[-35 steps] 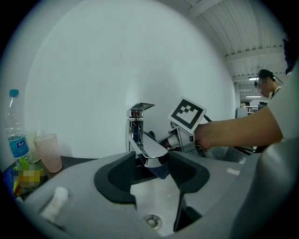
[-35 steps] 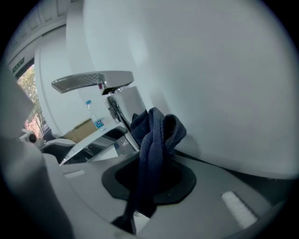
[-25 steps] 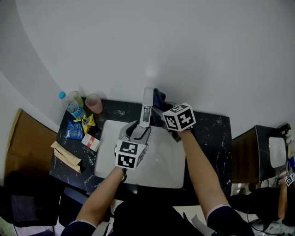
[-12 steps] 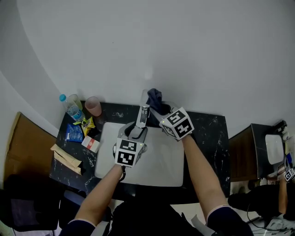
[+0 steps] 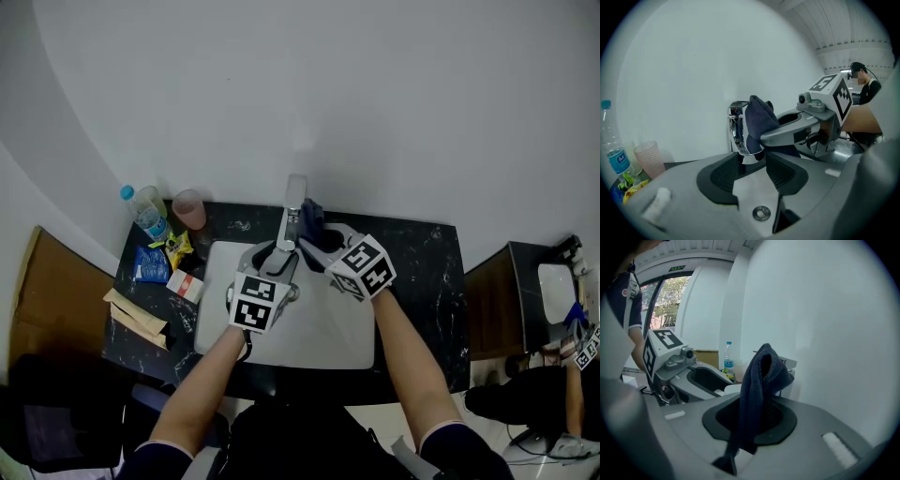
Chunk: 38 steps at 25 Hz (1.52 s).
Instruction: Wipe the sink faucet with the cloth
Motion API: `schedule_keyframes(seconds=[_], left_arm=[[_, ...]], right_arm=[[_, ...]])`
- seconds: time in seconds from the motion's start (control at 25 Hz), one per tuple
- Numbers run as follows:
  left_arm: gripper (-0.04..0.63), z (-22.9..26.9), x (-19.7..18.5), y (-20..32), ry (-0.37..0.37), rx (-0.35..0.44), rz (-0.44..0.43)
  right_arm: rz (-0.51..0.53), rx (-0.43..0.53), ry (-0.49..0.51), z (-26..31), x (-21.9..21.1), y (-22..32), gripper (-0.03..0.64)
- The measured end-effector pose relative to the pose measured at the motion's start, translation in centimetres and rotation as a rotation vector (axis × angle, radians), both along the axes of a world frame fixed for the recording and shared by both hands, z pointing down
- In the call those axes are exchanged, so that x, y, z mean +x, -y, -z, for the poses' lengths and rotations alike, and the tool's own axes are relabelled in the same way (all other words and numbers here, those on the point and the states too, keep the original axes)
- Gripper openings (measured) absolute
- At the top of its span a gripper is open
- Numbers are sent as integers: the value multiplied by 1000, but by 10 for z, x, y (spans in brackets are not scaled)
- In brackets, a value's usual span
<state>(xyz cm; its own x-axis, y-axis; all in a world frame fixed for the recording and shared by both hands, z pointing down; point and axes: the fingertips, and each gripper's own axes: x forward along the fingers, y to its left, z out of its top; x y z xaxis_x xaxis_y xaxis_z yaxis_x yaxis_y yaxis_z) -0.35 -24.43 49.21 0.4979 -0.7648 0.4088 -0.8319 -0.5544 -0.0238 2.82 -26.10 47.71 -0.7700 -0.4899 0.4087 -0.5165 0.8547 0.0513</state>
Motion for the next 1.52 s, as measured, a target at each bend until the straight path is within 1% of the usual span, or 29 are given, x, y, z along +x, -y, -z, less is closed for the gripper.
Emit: schedule_keyframes(seconds=[0.2, 0.32, 0.48, 0.56, 0.6, 0.68, 0.76, 0.84, 0.92, 1.0, 1.08, 1.2, 1.28, 1.36, 1.52], left_arm=[[189, 3, -1, -7, 9, 15, -26], [187, 5, -2, -13, 8, 24, -49], [187, 9, -1, -23, -1, 33, -93], [187, 10, -4, -25, -6, 34, -94], [187, 10, -6, -25, -9, 33, -91], [187, 10, -11, -25, -14, 30, -82], [187, 9, -14, -26, -18, 26, -79], [187, 9, -15, -27, -15, 27, -84], [187, 10, -15, -26, -12, 31, -90], [187, 10, -15, -23, -5, 41, -94], [187, 11, -13, -19, 5, 57, -109], [187, 15, -8, -15, 7, 79, -131], [187, 14, -6, -13, -1, 80, -137], [187, 12, -6, -11, -11, 73, -140], [187, 10, -6, -8, -26, 66, -147]], right_arm=[[34, -11, 2, -8, -4, -24, 69], [82, -23, -14, -14, -5, -40, 68], [155, -87, -26, -30, -5, -66, 69], [162, -154, -49, -45, -3, -73, 69], [150, -198, -71, -56, -1, -74, 69], [91, -295, -105, -76, 5, -68, 69], [15, -378, -87, -86, 10, -56, 69], [-34, -420, -62, -87, 9, -43, 69], [-45, -433, -62, -87, 4, -30, 69], [-44, -469, -52, -89, -4, -18, 69], [-59, -538, -16, -91, -11, -6, 69], [-110, -637, 44, -91, -15, 15, 69], [-133, -657, 60, -91, -16, 27, 69], [-142, -645, 66, -90, -16, 37, 69], [-133, -563, 79, -86, -19, 45, 69]])
